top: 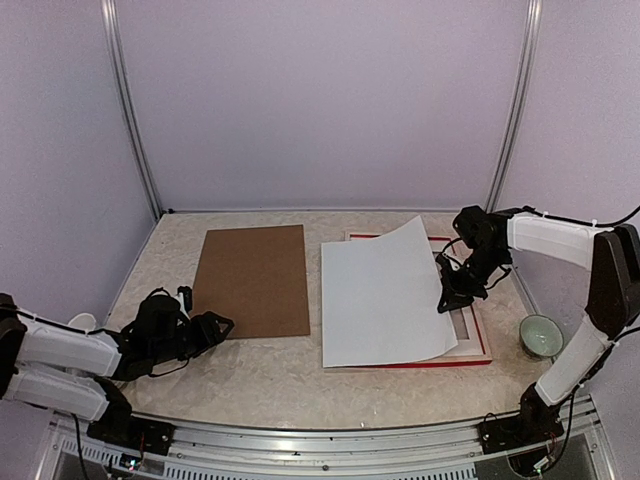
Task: Put the photo into the frame
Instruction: Place the photo on the mat board.
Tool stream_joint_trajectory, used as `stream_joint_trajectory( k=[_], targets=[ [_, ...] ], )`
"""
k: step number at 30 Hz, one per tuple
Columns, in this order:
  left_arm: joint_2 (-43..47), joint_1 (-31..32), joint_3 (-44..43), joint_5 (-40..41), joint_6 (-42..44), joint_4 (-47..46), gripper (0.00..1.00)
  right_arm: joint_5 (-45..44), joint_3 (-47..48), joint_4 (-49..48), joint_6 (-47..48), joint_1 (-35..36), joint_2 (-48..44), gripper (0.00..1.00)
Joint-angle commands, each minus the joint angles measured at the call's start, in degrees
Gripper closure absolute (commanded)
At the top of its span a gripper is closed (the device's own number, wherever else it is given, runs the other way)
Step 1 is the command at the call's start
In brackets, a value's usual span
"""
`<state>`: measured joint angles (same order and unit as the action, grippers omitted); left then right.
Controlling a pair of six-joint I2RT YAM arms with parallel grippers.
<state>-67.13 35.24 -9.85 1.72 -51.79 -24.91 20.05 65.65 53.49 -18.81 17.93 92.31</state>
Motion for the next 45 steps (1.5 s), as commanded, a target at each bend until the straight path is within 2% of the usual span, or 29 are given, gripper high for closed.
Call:
stream_joint_trajectory(
  k=[1,16,25,33,45],
  targets=[
    [-0.18,0.35,-0.89,-0.4,1.06,-1.28,0.33,-6.29,0.58,2.2,0.66,-1.23,-1.86,1.0],
    [-0.81,0.35,-1.31,-0.75,0.91,-1.56,0.33,-18.25,0.72,3.3,-0.69,-1.59,-2.48,1.0],
    [-1.24,0.52,-1.75,-0.94,0.73,-1.64,0.33,-22.23,1.14,3.11,-1.04,-1.67,-2.05,1.0],
    [-1.41,0.7,-1.76,-0.84,0.65,-1.54,0.32,-22.26,0.22,1.18,-1.43,-1.67,-1.5,1.0],
    [-1.8,1.04,-1.71,-0.49,0.4,-1.95,0.33,-17.23,-0.22,0.21,-1.06,-1.67,-1.44,1.0]
  ],
)
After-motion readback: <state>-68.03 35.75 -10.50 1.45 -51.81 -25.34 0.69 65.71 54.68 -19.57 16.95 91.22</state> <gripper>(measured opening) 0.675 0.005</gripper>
